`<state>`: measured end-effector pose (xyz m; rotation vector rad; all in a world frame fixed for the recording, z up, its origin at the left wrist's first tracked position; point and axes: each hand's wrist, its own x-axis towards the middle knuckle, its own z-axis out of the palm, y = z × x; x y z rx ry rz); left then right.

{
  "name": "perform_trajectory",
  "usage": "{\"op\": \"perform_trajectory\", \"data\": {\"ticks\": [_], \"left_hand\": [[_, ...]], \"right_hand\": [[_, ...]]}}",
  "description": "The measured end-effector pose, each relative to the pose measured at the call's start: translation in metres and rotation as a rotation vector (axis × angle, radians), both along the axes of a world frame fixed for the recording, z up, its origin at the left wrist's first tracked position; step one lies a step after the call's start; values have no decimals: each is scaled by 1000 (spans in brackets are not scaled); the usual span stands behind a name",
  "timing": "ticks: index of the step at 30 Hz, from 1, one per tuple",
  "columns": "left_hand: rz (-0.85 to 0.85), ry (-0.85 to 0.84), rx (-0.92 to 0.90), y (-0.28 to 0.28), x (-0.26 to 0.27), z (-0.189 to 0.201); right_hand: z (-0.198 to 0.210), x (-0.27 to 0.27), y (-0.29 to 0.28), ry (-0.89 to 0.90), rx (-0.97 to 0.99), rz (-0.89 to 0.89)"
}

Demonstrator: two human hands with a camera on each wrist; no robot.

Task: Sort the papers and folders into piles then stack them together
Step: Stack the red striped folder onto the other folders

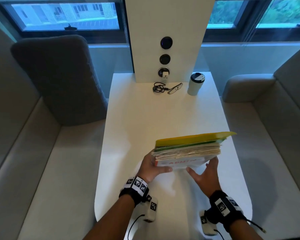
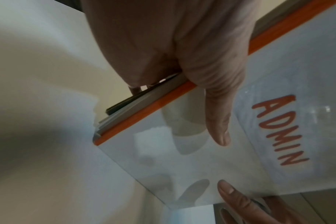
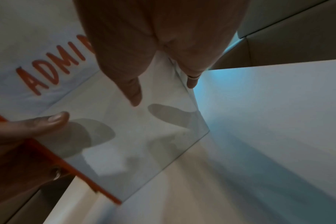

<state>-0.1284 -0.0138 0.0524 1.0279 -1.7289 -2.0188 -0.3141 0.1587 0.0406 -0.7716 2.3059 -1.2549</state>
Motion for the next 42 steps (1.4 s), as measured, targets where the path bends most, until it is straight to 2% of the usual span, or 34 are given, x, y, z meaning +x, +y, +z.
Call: {"op": "perform_trajectory", "data": {"ticks": [4, 7, 13, 17, 21, 23, 26, 29, 32, 34, 36, 38, 39, 40, 42], "left_hand": [[69, -26, -32, 1, 4, -4], [52, -100, -30, -3, 5, -8], [19, -102, -44, -2, -1, 0], [4, -90, 5, -4, -4, 1], [78, -128, 3, -3, -7, -6], [109, -189, -23, -4, -8, -11], [114, -220, -28, -9, -9, -18], [139, -245, 35, -14, -10, -27], [167, -209, 119, -17, -13, -28], [147, -106, 191, -16, -18, -17], [124, -1, 288, -14, -25, -11], [128, 71, 382, -11, -34, -9], [132, 79, 419, -10, -39, -11], [134, 76, 460, -9, -45, -11], [104, 64, 516, -4, -59, -11]], "right_hand": [[18, -17, -1, -67, -44, 82], [17, -23, -3, -102, 10, 55], [3, -24, -9, -71, 124, 44], [-36, -41, -7, -71, 168, 55], [-3, -22, -18, -77, 101, 51], [-1, -20, -20, -84, 107, 59], [5, -26, -20, -168, -21, 61], [18, -31, -14, -193, -68, 82], [20, -29, 3, -190, -26, 18], [13, -27, 23, -328, 18, -47], [6, -26, 44, -680, -57, -125], [5, -22, 59, -1091, -265, -227], [6, -19, 64, -1228, -369, -259], [9, -15, 66, -1314, -432, -278], [15, -10, 60, -1360, -460, -261]]}}
